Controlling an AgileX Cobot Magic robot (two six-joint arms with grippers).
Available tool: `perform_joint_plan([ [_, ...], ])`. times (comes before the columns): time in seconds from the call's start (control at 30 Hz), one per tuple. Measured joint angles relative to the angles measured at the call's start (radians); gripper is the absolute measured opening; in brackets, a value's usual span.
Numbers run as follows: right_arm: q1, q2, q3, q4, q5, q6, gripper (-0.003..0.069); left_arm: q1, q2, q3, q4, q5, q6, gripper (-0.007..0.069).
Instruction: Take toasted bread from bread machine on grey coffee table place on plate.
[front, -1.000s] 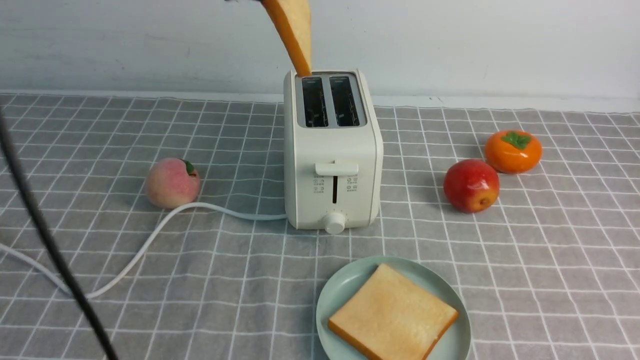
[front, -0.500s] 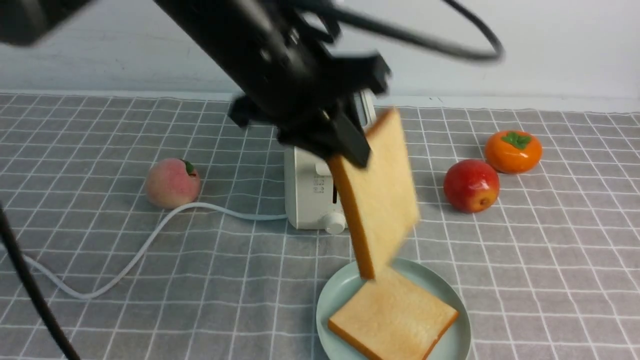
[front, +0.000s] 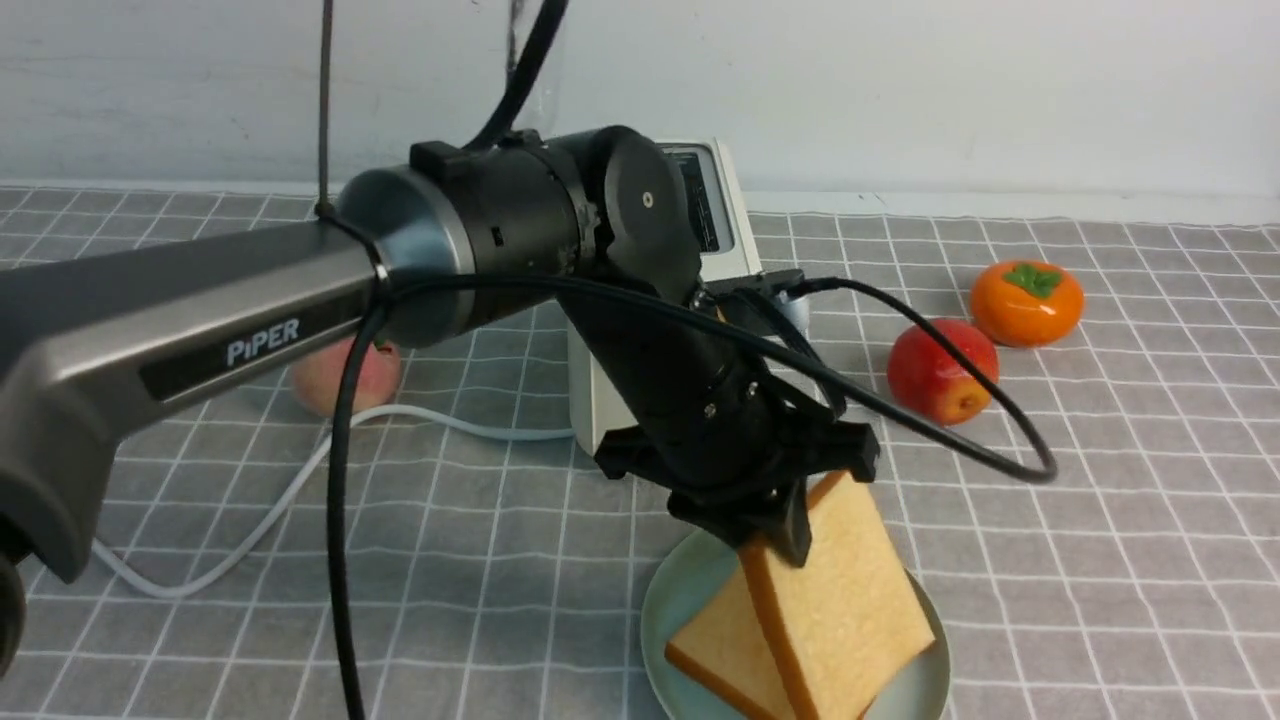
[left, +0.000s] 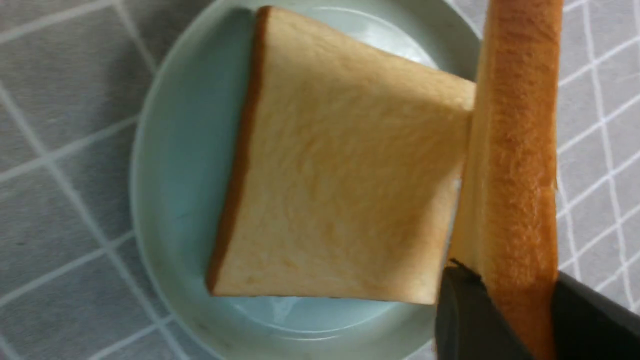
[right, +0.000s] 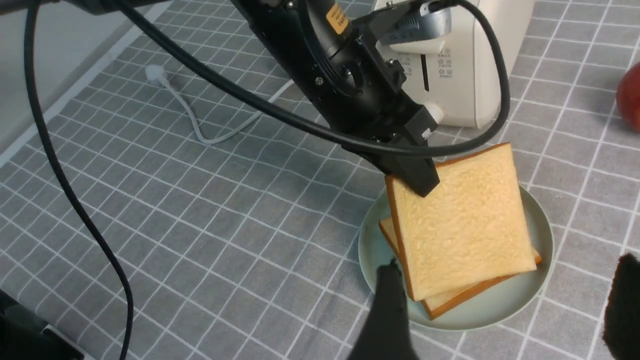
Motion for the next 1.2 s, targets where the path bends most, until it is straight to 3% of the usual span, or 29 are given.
perform_joint_plan([
  [0.17, 0.0, 0.0, 0.0, -0.001, -0.001, 0.0, 0.0538, -0.003, -0.022, -0.007, 0.17, 0.059, -0.065, 0.0486],
  [0.3, 0.0, 0.0, 0.0, -0.001, -0.005, 0.0, 0.0521, -0.003, -0.086, -0.041, 0.285, 0.137, -0.142, 0.0632],
  [0.43, 0.0, 0.0, 0.0, -0.013, -0.014, 0.0, 0.0435, -0.003, -0.18, -0.064, 0.389, 0.205, -0.187, 0.0656],
  [0.6, 0.0, -0.006, 0.004, -0.103, -0.047, 0.037, 0.0153, -0.003, -0.33, -0.043, 0.415, 0.218, -0.214, 0.0551],
  [0.63, 0.0, -0.006, 0.006, -0.109, -0.048, 0.037, 0.014, -0.003, -0.338, -0.04, 0.415, 0.218, -0.215, 0.0544],
  [0.7, 0.0, -0.034, 0.034, -0.193, -0.062, 0.077, 0.002, -0.003, -0.428, -0.003, 0.416, 0.221, -0.225, 0.0458],
  [0.73, 0.0, -0.054, 0.058, -0.236, -0.071, 0.098, -0.0005, -0.003, -0.482, 0.029, 0.416, 0.222, -0.231, 0.0403],
  [0.83, 0.0, -0.149, 0.176, -0.362, -0.135, 0.158, -0.002, -0.003, -0.643, 0.158, 0.416, 0.225, -0.255, 0.0237],
  [0.9, 0.0, -0.199, 0.224, -0.398, -0.159, 0.177, -0.002, -0.003, -0.697, 0.214, 0.416, 0.226, -0.26, 0.0184],
  [0.93, 0.0, -0.277, 0.312, -0.431, -0.207, 0.22, -0.002, -0.003, -0.783, 0.321, 0.416, 0.208, -0.267, 0.0101],
  [1.0, 0.0, -0.356, 0.408, -0.458, -0.265, 0.269, -0.002, -0.003, -0.886, 0.475, 0.416, 0.12, -0.269, 0.001],
  [1.2, 0.0, -0.473, 0.633, -0.509, -0.472, 0.31, -0.0019, -0.003, -1.082, 0.889, 0.393, -0.191, -0.314, -0.0014],
])
